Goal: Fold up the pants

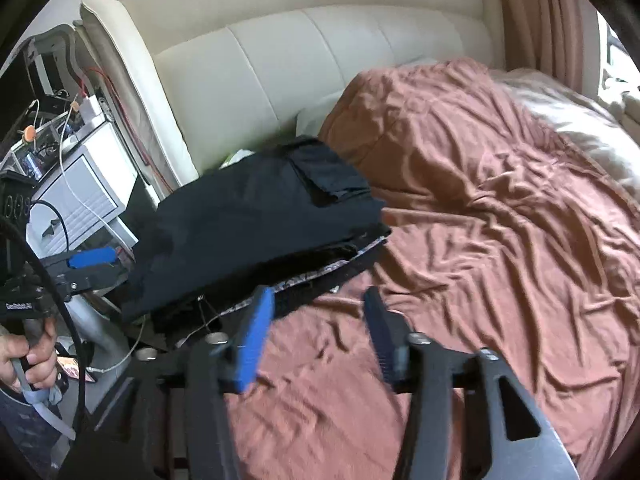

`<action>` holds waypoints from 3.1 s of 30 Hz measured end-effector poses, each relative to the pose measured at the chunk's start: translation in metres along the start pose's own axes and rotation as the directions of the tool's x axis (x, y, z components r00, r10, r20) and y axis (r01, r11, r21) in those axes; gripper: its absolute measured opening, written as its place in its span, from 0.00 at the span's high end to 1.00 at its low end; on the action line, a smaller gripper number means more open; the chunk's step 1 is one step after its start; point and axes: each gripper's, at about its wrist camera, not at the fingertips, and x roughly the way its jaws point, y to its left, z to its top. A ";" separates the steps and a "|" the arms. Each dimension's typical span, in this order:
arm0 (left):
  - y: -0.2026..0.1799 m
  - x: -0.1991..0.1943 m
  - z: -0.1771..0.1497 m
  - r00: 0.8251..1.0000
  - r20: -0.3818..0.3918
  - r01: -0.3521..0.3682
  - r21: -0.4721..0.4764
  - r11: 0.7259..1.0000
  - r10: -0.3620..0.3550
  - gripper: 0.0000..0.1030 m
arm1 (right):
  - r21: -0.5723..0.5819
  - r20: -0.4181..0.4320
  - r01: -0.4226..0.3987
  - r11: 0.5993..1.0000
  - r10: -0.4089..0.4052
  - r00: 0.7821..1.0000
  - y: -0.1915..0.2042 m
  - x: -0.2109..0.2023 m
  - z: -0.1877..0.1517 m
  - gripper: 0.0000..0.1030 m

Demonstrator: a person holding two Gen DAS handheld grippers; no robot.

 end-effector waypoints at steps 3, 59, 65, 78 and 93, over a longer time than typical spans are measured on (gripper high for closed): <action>-0.015 -0.015 -0.004 1.000 0.014 0.004 0.016 1.000 -0.004 0.02 | 0.002 0.025 0.018 1.000 -0.018 1.000 0.005 -0.035 -0.008 0.22; -0.191 -0.238 -0.203 0.959 0.195 0.121 0.369 0.921 -0.204 0.01 | 0.198 0.237 0.360 0.912 -0.401 0.885 0.131 -0.408 -0.271 0.00; -0.195 -0.258 -0.226 0.948 0.221 0.133 0.382 0.914 -0.230 0.01 | 0.237 0.270 0.379 0.895 -0.435 0.859 0.149 -0.428 -0.304 0.00; -0.193 -0.270 -0.265 0.932 0.253 0.144 0.399 0.906 -0.260 0.01 | 0.275 0.302 0.394 0.877 -0.468 0.831 0.167 -0.436 -0.372 0.00; -0.199 -0.249 -0.304 0.917 0.267 0.176 0.393 0.903 -0.295 0.01 | 0.349 0.305 0.412 0.842 -0.518 0.800 0.166 -0.421 -0.417 0.00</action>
